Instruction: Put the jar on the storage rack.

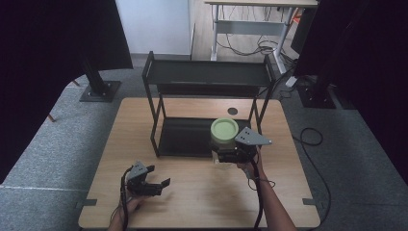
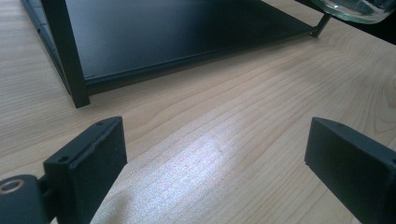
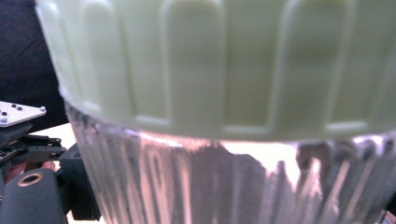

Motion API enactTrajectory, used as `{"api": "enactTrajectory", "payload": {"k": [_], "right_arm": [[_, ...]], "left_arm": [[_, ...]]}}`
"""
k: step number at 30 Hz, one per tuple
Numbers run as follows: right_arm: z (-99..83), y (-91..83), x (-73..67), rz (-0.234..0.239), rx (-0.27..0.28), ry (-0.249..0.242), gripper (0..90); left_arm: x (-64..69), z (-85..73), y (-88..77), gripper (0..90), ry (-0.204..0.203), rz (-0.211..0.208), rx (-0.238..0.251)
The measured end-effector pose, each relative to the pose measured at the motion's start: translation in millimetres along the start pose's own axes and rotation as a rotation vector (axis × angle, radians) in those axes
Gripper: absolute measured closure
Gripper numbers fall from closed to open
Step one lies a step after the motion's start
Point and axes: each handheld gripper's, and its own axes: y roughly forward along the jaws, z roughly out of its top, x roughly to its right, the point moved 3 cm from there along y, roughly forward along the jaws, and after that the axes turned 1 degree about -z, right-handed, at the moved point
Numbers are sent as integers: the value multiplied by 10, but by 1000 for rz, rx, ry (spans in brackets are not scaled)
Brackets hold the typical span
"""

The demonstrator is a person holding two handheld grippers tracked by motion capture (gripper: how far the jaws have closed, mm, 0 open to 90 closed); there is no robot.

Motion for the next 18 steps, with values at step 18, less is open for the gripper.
{"api": "enactTrajectory", "payload": {"k": [18], "right_arm": [[25, 116, 57, -5, -1, 0, 102]], "left_arm": [[-20, -1, -11, 52, -4, 0, 1]]}}
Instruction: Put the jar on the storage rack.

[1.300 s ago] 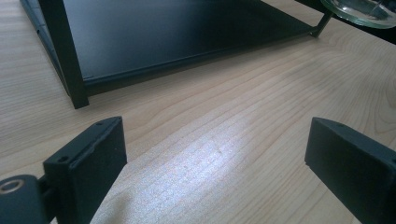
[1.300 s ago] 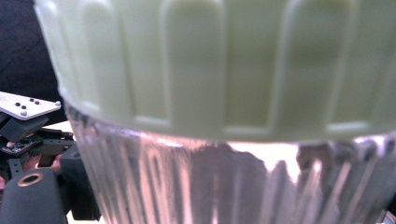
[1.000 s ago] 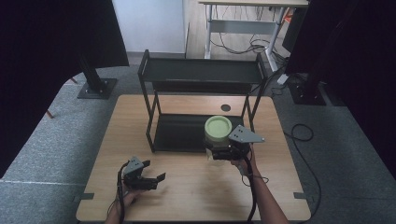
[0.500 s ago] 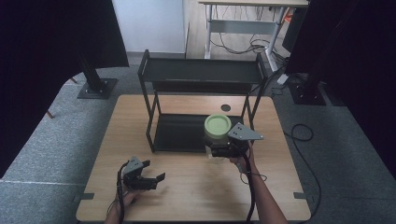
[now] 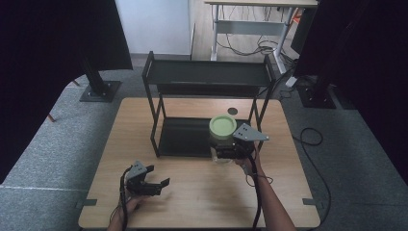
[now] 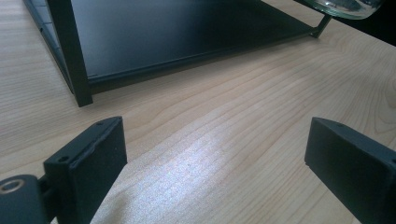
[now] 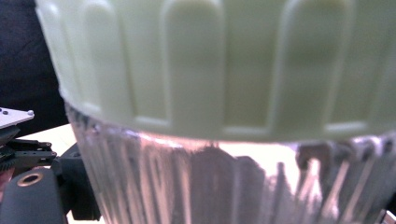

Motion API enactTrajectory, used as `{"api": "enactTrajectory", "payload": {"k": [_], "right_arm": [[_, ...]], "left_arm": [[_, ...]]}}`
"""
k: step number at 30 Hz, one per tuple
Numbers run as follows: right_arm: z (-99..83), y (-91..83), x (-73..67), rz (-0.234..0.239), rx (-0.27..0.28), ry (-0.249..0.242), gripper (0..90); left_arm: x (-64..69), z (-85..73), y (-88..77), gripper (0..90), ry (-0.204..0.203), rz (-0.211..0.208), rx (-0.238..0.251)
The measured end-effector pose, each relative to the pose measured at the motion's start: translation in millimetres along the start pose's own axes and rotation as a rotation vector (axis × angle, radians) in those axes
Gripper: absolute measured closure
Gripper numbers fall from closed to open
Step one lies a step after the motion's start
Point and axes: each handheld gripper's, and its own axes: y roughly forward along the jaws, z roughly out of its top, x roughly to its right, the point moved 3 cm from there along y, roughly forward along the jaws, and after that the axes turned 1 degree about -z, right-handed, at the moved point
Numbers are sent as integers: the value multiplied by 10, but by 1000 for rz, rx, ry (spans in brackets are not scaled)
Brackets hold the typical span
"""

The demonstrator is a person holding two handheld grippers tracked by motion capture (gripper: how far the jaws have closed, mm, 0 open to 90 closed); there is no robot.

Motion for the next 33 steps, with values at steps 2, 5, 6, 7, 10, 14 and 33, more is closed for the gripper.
{"api": "enactTrajectory", "payload": {"k": [2, 5, 6, 7, 10, 14, 33], "right_arm": [[2, 15, 1, -1, -1, -2, 102], [0, 31, 3, -1, -2, 0, 102], [-1, 36, 4, 0, -1, 0, 103], [-4, 49, 11, -3, -1, 2, 103], [-9, 65, 24, -5, -2, 8, 103], [-14, 91, 47, -10, -5, 7, 102], [-8, 179, 186, -36, -3, 29, 103]], "left_arm": [[1, 0, 0, 52, 0, 0, 0], [-1, 0, -1, 52, 1, 0, -2], [-3, 0, -1, 52, -1, 0, -1], [-5, 0, -2, 53, -2, -3, 0], [-10, -1, -5, 53, -1, -6, -1], [-11, -1, -4, 53, -1, -6, -2], [-25, -1, -8, 53, -11, -8, 0]]}}
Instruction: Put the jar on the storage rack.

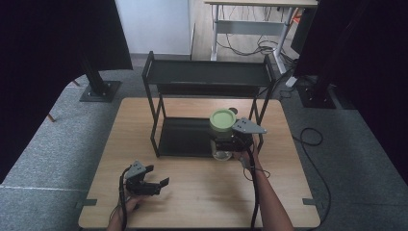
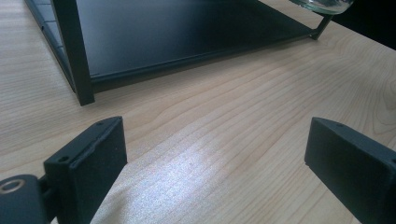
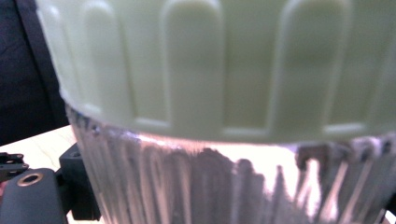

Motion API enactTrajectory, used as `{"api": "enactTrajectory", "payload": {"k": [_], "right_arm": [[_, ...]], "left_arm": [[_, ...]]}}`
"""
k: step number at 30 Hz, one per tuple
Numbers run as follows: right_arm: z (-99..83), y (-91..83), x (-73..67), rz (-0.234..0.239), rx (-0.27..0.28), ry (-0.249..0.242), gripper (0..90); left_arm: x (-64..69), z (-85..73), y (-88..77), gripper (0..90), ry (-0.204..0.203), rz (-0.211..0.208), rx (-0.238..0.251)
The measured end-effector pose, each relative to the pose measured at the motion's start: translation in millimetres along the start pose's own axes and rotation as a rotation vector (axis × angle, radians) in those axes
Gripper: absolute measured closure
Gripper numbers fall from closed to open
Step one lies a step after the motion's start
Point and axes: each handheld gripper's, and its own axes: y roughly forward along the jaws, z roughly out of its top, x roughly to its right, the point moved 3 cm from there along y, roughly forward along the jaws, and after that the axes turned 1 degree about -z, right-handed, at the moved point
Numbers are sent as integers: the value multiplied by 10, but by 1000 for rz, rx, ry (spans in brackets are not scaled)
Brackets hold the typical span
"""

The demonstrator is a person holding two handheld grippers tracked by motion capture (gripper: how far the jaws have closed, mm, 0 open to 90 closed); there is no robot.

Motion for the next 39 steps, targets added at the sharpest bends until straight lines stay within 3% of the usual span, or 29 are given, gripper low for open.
{"api": "enactTrajectory", "payload": {"k": [39], "right_arm": [[24, 331, 140, -23, -32, -16, 102]], "left_arm": [[-10, 1, 2, 55, -6, -3, -2]]}}
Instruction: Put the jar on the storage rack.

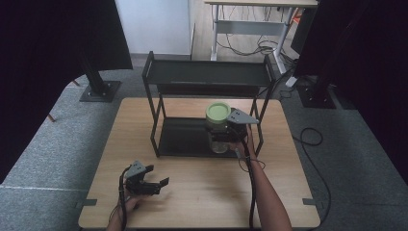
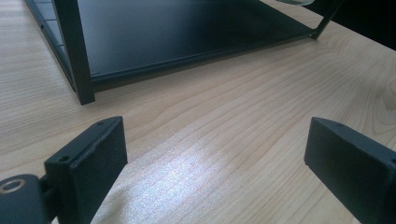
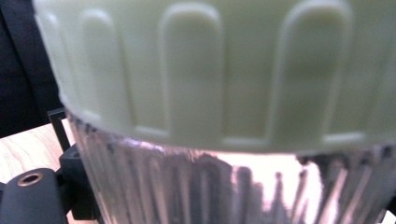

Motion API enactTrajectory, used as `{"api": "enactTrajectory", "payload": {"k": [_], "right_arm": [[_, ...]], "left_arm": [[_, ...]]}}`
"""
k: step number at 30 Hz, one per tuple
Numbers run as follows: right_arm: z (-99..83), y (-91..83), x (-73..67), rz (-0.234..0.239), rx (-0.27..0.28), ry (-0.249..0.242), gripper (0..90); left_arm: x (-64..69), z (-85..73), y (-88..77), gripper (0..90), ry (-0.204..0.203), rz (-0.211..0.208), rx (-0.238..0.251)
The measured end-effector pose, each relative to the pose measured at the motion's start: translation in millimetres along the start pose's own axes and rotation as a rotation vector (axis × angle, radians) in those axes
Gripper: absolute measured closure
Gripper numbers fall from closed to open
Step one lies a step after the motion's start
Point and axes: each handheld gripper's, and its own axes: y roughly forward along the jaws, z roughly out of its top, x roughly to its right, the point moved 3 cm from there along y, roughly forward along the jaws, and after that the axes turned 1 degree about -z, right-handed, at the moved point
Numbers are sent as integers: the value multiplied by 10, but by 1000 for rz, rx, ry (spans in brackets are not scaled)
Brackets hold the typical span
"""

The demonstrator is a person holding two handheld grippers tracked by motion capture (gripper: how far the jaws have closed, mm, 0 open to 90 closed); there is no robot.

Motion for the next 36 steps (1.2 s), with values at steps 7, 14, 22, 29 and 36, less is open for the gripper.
{"api": "enactTrajectory", "payload": {"k": [7, 14, 22, 29, 36], "right_arm": [[-32, 59, 41, -13, -6, 17, 102], [-52, 130, 51, -14, -16, 16, 102], [-107, 255, 48, -17, -30, 23, 102], [-175, 364, 50, -32, -51, 28, 102], [-235, 431, 45, -41, -64, 26, 102]], "left_arm": [[-3, 1, 1, 55, 1, -1, -2], [-4, 1, 3, 55, 1, -4, -4], [-5, 1, 3, 55, -2, -8, -3], [-7, 1, 2, 55, -3, -10, -3], [-6, 1, 3, 55, -2, -11, -4]]}}
